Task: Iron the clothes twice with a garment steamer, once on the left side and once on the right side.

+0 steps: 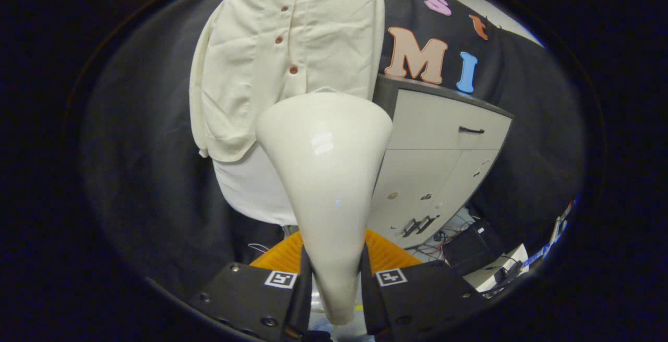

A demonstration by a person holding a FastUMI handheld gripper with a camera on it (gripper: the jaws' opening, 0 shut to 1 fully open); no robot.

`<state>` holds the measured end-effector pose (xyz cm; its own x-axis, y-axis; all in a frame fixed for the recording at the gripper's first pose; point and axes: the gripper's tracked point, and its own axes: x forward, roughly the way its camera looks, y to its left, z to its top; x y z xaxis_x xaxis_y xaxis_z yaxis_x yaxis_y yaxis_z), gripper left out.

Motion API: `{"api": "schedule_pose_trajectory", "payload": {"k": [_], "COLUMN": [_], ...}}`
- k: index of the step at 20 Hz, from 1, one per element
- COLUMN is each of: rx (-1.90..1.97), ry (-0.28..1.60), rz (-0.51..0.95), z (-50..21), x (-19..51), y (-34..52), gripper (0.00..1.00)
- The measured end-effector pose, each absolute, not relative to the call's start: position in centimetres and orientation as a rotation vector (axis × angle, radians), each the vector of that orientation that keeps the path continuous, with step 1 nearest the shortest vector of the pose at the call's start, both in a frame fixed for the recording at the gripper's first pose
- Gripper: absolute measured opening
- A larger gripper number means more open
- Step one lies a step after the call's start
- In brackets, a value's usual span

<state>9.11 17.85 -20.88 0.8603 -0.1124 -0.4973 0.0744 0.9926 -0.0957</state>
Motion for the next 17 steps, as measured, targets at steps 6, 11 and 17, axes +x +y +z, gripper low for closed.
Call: {"api": "schedule_pose_trajectory", "payload": {"k": [6, 11, 17], "rx": [-0.051, -0.056, -0.061], "ry": [0.380, 0.265, 0.112], "rz": [-0.054, -0.009, 0.041], "z": [-13.1, -7.2, -0.5], "x": [4.7, 2.5, 0.9], "y": [17.2, 16.3, 15.0], "gripper": [0.40, 0.40, 0.40]}}
